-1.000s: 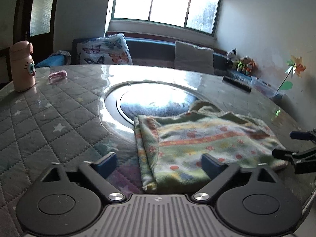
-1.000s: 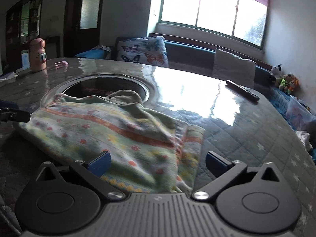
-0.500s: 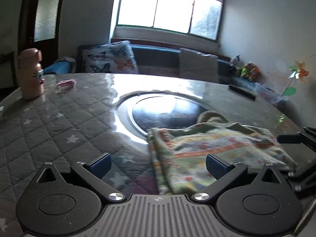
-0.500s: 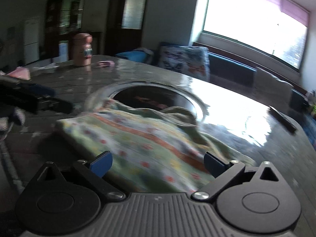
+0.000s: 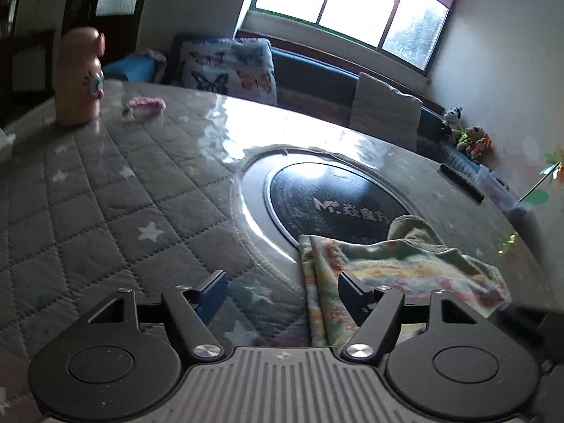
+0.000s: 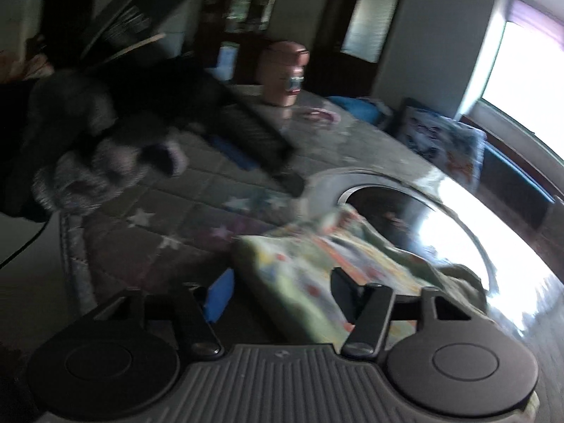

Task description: Fold clothes

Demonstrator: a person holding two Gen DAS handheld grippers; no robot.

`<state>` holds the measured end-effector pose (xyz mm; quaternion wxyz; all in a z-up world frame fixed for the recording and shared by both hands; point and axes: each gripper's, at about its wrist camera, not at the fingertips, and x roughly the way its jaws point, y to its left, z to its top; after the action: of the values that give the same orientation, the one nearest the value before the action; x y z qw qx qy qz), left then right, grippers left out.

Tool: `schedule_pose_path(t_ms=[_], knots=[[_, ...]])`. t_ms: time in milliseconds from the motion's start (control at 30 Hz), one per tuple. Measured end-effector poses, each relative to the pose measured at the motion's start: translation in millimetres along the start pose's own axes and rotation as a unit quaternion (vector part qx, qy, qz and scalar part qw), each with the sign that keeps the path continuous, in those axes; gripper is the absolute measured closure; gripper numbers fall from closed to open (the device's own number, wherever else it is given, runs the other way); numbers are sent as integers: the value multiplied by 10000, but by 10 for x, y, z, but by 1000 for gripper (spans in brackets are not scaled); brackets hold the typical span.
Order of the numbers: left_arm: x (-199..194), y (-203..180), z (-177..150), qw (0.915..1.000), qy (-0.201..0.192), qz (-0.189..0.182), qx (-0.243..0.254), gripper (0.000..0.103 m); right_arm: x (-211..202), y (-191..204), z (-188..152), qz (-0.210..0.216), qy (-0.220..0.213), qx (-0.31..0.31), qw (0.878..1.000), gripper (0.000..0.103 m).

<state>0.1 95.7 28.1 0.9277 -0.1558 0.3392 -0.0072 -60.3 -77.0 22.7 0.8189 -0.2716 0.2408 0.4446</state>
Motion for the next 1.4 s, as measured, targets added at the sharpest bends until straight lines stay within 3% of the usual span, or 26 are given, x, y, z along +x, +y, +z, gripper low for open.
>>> schedule_pose_path(t_ms=[167,200,233,400,633,833,867,967,1167,1400], knots=[[86,-34,26,9995,180,-248,-59,31,118,132,49,93,121,-300,9994,62],[107,-41,28,9993,227,-279,-81,31,126,150,47,49,116,-361,9993,66],[128,-46,29,9991,274,-303,-109,31,124,151,49,12,120,-372,9992,76],[227,-65,46,9970,504,-455,-359,31,42,85,66,-7,18,-156,9999,93],[307,-64,77,9877,852,-825,-1018,35,-276,-125,64,-11,-410,482,9980,95],[464,-43,52,9756,1136,-1065,-1548,67,-432,-165,15,106,-534,652,9964,95],[479,-39,46,9744,1156,-1085,-1592,78,-443,-159,8,129,-532,654,9964,95],[498,-22,9,9730,1183,-1089,-1657,89,-420,-160,-20,227,-472,716,9961,95],[487,-21,-5,9741,1132,-1079,-1634,92,-513,-268,-142,303,-494,1026,9930,90],[479,-51,-14,9764,1092,-1032,-1549,92,-611,-729,-422,-437,-323,1668,9845,90]])
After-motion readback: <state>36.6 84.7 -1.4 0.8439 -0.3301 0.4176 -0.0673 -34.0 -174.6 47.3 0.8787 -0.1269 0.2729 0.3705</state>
